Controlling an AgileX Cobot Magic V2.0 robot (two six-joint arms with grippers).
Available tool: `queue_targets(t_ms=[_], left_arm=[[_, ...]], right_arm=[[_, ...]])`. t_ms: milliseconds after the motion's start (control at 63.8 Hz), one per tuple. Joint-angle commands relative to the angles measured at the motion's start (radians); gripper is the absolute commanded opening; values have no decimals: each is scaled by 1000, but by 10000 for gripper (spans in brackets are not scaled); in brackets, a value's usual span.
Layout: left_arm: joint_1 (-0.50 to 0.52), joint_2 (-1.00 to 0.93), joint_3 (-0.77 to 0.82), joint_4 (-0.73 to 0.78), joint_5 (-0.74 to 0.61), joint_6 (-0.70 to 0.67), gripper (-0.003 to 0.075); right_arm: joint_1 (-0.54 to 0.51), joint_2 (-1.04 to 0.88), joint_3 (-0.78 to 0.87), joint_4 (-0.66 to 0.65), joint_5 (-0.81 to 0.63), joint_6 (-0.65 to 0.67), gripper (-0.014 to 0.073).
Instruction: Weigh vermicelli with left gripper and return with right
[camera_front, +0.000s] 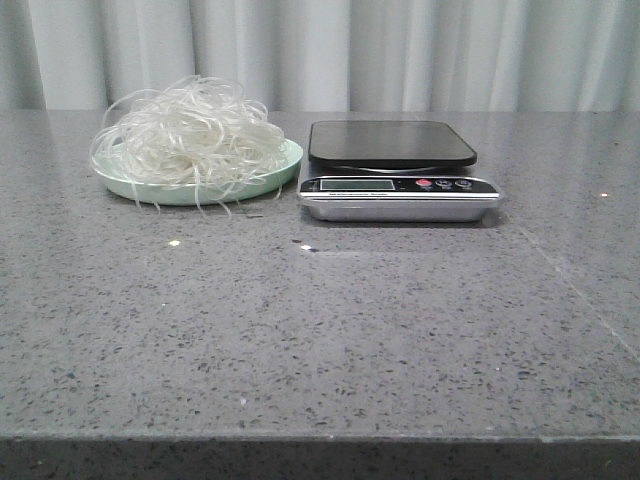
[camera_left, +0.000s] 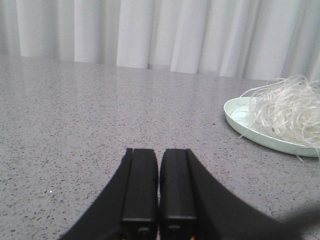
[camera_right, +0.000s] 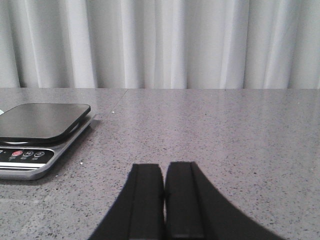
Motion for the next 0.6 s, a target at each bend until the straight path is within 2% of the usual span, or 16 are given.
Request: queue_targets(t_ms=[0, 486, 580], left_arm=[[-1, -20, 8, -1, -73, -12, 127], [-1, -20, 8, -1, -73, -12, 127], [-1, -20, 8, 84, -68, 33, 127]], right_arm=[[-3, -17, -8, -7, -81, -1, 181], [-3, -17, -8, -7, -81, -1, 181], [-3, -17, -8, -7, -81, -1, 181]])
